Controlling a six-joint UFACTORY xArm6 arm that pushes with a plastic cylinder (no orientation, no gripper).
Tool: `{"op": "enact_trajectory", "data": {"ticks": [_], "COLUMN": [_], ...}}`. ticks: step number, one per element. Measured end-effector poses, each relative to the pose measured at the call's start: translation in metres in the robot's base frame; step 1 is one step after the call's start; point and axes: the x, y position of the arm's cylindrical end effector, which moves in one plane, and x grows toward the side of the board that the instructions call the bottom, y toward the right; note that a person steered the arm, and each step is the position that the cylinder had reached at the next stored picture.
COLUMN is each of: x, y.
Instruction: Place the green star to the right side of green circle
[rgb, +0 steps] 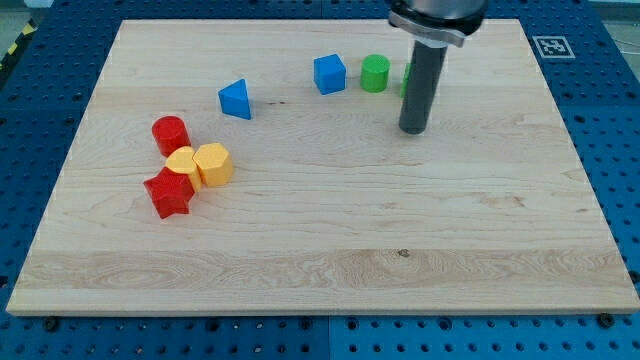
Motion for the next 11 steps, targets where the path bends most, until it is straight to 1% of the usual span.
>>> {"op": "enact_trajectory", "data": {"ticks": [1, 8, 9, 10, 11], "x": [-0.009, -0.089, -0.092, -0.087, -0.071], "y": [0.023, 0.027, 0.038, 0.060, 0.091]}}
